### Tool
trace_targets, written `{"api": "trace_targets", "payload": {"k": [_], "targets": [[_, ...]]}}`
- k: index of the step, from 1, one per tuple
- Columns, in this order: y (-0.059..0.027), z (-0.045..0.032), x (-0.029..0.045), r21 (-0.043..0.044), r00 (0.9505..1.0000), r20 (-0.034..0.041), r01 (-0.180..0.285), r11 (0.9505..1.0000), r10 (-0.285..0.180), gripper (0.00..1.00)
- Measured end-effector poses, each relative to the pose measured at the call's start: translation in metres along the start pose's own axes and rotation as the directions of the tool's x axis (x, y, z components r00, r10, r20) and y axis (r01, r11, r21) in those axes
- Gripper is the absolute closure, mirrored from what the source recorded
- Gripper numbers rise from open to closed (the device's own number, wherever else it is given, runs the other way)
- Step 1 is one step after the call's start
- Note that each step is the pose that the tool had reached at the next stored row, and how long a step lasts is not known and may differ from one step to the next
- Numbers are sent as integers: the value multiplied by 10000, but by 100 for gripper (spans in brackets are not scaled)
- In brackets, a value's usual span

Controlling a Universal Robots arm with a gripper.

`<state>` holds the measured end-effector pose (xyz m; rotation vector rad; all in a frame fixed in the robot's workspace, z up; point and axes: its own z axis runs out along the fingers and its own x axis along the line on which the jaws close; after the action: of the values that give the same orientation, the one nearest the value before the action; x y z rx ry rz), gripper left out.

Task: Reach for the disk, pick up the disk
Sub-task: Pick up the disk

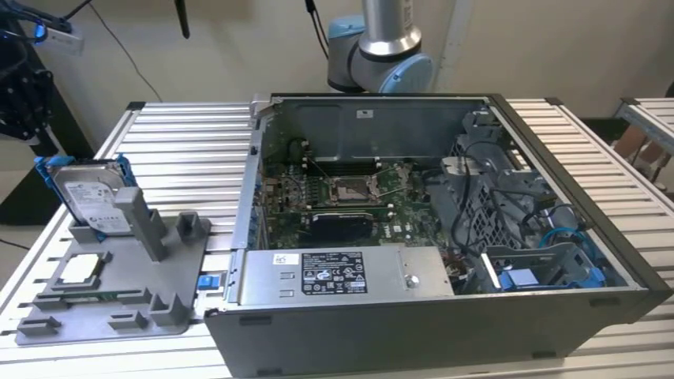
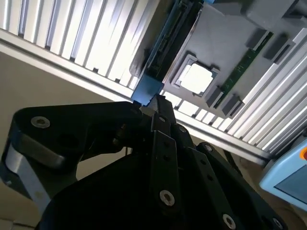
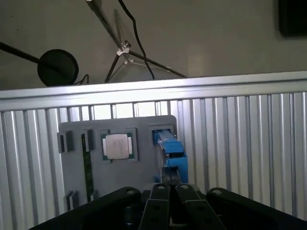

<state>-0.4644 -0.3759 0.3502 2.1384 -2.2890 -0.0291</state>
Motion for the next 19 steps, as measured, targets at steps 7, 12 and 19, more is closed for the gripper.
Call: {"api": "trace_targets", "payload": {"k": [7,12,19], "targets": [[-11,7,-1,35,9999,0,159,9999,-159,100],[-11,8,-2,34,9999,0,160,9999,-160,0],[-17,73,-11,32,9999,18,171,9998,-171,0]]}}
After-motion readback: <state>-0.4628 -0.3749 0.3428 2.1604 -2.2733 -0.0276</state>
